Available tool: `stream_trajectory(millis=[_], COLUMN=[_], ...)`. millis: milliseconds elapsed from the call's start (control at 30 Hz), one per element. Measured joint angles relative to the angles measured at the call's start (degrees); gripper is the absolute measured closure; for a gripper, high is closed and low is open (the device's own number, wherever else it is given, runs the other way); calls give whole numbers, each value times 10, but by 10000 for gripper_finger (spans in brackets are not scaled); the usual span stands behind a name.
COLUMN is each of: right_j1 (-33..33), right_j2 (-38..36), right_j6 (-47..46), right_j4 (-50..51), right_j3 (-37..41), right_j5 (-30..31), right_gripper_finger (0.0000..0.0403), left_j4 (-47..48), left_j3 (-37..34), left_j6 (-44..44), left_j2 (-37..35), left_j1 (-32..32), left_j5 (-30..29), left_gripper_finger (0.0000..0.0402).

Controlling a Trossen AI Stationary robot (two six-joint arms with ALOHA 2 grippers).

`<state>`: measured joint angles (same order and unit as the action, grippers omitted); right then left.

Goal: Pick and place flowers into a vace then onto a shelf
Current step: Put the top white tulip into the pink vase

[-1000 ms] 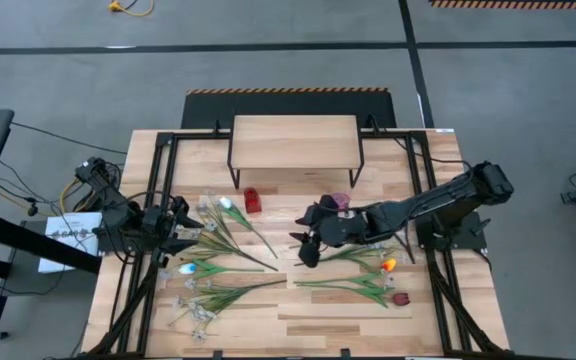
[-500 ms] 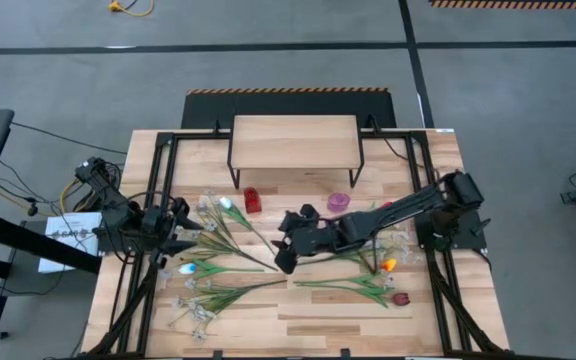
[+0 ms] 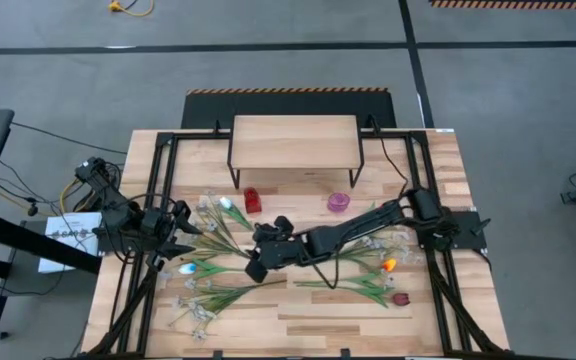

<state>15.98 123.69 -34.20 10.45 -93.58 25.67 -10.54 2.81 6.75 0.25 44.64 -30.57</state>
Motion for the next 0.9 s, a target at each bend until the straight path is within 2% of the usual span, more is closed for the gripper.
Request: stream_trajectory(millis=[167, 300, 600, 900], right_j1=[-7, -18, -35, -51], right_j2=[45, 68, 70, 70], right_j6=[13, 24, 50, 45], right_j4=[17, 40, 58, 58], right_j3=[-48, -70, -71, -71], right_j5=[1, 0, 0, -14], right_gripper_finger=[175, 174, 190, 186], left_j4=[6, 8, 8, 8], left_j3=[0, 0, 0, 0], left_j6=[1, 1, 1, 1], left_j2=[0, 0, 0, 0], left_j1=[0, 0, 0, 0], left_j5=[4, 4, 4, 5], left_gripper_finger=[198, 198, 198, 198])
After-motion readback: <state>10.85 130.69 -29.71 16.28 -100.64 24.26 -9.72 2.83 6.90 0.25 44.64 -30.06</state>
